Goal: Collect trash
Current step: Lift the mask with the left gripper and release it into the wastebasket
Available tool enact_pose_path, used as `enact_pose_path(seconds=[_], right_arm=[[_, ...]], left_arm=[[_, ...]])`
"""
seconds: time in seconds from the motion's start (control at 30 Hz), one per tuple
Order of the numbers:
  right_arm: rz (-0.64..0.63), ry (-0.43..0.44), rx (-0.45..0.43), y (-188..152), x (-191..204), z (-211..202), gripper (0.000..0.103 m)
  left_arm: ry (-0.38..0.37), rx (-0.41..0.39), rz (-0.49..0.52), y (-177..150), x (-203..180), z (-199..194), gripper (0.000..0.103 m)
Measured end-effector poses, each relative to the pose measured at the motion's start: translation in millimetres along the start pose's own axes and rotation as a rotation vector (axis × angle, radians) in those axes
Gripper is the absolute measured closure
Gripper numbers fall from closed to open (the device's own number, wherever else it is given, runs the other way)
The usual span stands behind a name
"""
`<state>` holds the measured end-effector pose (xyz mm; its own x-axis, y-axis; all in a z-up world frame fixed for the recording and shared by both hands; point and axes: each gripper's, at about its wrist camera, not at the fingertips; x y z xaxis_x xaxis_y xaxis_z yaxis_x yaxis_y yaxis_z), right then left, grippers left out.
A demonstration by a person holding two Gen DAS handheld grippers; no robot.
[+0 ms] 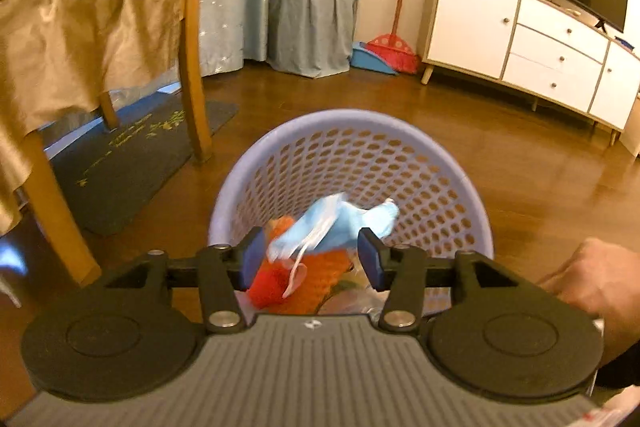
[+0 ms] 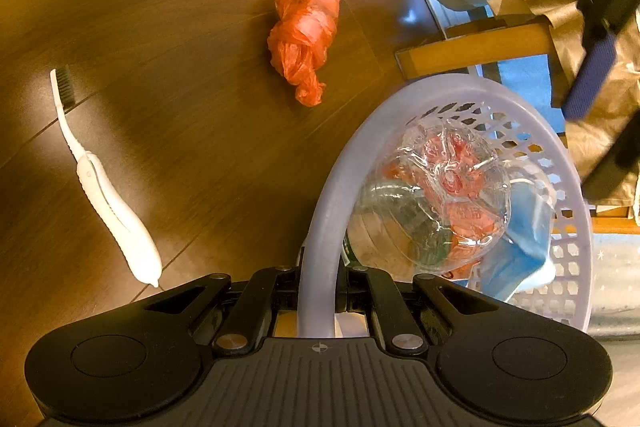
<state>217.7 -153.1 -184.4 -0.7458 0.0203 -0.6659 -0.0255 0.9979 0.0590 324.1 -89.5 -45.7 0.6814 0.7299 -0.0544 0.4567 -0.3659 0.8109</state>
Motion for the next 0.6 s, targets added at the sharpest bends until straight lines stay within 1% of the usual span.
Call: enact_pose_path(seconds=[0.13,0.37,0.6], right_arm=[[0.005,0.001,0.001,1,-2,0,0.1],[0.0,0.002,0.001,1,-2,0,0.1],[0.006,0.001,0.001,0,-5,0,0.1]], left_arm=[[0.026,0.01,-0.021,-9,9,-8,0.057],[0.069,0.028,-0.027,-20,26,-22,0.057],[0.084,0.052,-0.026,-38,31,-35,0.057]])
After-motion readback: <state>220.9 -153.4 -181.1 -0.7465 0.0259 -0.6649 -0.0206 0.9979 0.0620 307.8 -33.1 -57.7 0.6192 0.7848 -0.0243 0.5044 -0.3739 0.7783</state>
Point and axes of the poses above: each gripper's, at about its wrist camera, not at the fingertips, and z roughly the way its jaws point, x to its left, y to its top, and after that the axes turned 2 degrees about y, right-handed
